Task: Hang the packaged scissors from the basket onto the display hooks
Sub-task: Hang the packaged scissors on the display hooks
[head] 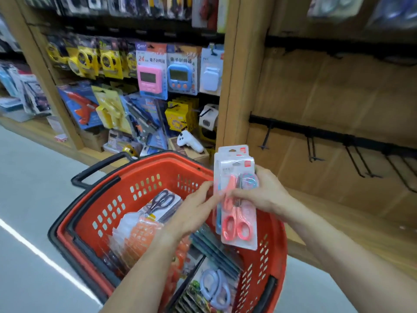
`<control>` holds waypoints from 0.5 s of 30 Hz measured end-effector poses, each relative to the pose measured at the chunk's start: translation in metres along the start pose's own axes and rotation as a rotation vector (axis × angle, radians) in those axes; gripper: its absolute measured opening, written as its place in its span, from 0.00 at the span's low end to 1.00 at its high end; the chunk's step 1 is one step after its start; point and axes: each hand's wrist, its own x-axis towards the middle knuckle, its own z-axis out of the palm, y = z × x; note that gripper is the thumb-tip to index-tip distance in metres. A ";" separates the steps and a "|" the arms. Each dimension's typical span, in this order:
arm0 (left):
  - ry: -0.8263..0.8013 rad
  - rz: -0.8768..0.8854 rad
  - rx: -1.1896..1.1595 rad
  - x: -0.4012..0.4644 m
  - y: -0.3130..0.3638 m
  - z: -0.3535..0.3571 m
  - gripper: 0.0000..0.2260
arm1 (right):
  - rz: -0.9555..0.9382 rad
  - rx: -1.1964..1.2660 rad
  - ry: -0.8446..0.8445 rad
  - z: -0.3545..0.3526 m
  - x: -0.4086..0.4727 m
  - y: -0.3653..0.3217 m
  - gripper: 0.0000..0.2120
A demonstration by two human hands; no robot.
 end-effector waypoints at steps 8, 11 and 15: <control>-0.150 0.112 -0.686 0.005 0.150 0.024 0.19 | -0.012 0.711 0.147 -0.128 -0.043 -0.024 0.11; -0.240 0.141 -0.687 0.011 0.203 0.054 0.19 | -0.051 0.857 0.293 -0.166 -0.059 -0.013 0.13; -0.215 0.154 -0.810 0.021 0.257 0.111 0.19 | -0.045 0.840 0.537 -0.211 -0.071 0.012 0.22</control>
